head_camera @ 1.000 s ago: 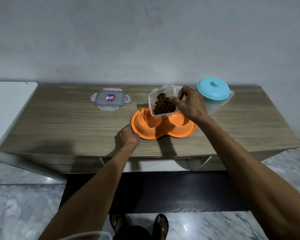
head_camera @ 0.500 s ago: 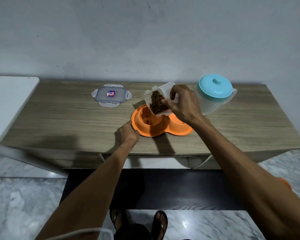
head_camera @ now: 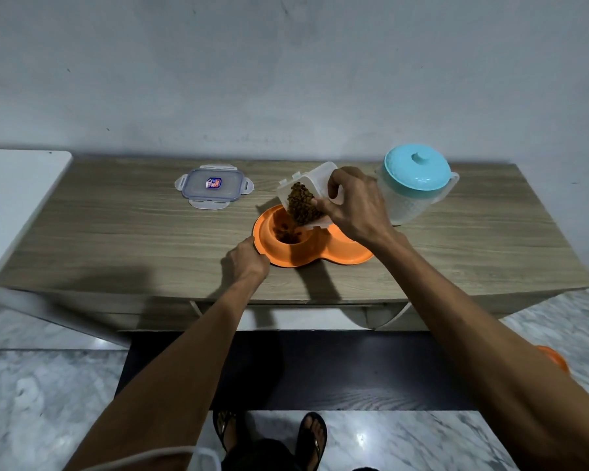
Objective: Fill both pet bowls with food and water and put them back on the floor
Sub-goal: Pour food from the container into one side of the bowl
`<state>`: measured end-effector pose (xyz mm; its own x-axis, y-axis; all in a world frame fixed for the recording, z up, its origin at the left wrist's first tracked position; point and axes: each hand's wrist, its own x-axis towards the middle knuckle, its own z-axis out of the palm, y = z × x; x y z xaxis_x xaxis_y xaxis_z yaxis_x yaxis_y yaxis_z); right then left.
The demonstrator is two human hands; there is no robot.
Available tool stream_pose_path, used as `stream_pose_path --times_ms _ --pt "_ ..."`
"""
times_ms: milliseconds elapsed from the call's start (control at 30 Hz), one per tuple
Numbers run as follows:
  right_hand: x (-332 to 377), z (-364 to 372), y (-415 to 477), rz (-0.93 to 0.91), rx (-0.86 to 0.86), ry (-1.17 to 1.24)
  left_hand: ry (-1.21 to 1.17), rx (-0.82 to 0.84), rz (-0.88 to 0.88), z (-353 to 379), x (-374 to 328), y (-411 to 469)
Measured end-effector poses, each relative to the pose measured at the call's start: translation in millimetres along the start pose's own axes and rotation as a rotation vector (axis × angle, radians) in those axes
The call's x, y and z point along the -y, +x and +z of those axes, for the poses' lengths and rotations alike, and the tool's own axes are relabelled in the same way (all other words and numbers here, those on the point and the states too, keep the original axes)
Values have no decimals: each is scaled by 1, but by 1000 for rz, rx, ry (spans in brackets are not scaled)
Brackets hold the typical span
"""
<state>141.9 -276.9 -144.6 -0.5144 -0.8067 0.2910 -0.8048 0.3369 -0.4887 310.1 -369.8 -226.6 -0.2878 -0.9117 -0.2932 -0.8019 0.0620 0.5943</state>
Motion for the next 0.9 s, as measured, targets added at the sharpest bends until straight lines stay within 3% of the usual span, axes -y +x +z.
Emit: stream_pose_path --times_ms 667,900 --pt "-2 3 1 -53 1 -25 -35 -20 7 11 9 10" --pt "-9 4 4 56 -13 91 8 -19 25 11 10 11"
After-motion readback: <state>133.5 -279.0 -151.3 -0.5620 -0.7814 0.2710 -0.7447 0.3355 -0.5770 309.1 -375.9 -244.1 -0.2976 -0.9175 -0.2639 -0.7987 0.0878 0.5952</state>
